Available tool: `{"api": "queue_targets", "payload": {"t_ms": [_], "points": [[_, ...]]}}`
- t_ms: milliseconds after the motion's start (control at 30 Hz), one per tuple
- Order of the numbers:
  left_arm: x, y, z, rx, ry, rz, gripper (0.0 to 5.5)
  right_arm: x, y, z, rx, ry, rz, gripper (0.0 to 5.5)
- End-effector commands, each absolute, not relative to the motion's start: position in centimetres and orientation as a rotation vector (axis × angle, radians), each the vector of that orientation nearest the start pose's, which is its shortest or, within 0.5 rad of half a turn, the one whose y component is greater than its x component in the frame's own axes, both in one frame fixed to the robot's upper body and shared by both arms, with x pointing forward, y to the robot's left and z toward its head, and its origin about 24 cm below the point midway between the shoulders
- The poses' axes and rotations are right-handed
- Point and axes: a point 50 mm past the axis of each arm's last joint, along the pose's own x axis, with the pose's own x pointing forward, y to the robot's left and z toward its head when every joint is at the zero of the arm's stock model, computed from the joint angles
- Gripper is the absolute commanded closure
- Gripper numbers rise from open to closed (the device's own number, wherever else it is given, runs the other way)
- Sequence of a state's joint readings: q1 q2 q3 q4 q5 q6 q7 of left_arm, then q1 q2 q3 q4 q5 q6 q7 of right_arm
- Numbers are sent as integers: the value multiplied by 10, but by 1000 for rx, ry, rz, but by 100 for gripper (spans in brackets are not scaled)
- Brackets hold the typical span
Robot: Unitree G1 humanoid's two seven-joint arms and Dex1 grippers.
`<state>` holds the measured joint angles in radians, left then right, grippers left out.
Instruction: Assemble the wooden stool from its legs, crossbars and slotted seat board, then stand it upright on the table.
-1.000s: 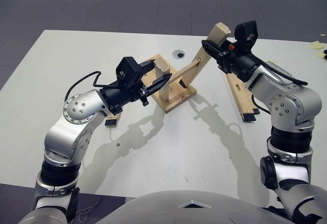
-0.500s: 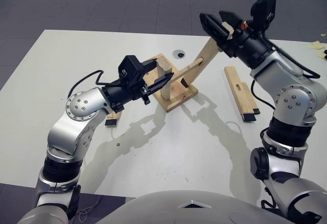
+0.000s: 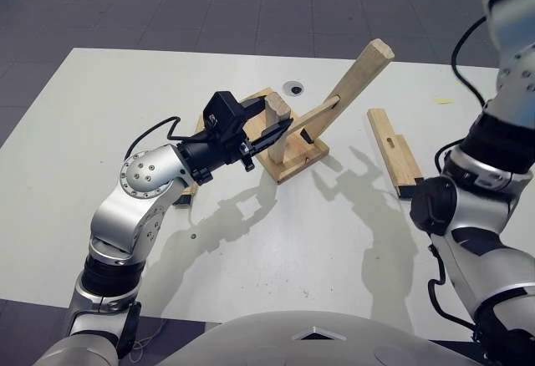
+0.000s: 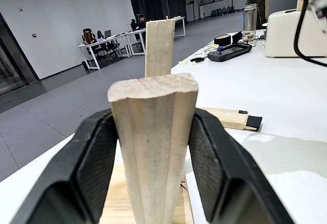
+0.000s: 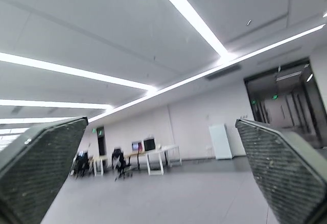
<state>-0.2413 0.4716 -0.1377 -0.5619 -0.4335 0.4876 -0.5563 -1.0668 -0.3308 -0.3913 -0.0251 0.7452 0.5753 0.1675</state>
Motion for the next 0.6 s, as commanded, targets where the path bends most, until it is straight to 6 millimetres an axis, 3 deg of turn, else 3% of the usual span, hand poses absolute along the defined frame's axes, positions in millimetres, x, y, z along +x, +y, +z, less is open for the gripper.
{"api": "queue_targets", "payload": {"t_ms": [33,67,100,133,167,200,367,600], "points": [[235,112,159,169,-92,-986,348,333,-167,308,494,-396,505,10],[235,112,159,167,-91,-983,348,336,-155,261,516,-205,510,10],[235,111,159,165,-90,-982,348,326,-141,208,469,7,547,10],[235,111,158,163,-89,-983,348,309,-130,166,415,163,590,10],[235,111,158,161,-87,-984,348,294,-124,142,393,277,637,10],[235,111,157,157,-86,-984,348,287,-122,133,366,309,655,10],[231,111,155,130,-78,-977,348,305,-132,171,443,135,624,10],[231,108,153,123,-73,-982,348,301,-132,189,545,41,644,10]]}}
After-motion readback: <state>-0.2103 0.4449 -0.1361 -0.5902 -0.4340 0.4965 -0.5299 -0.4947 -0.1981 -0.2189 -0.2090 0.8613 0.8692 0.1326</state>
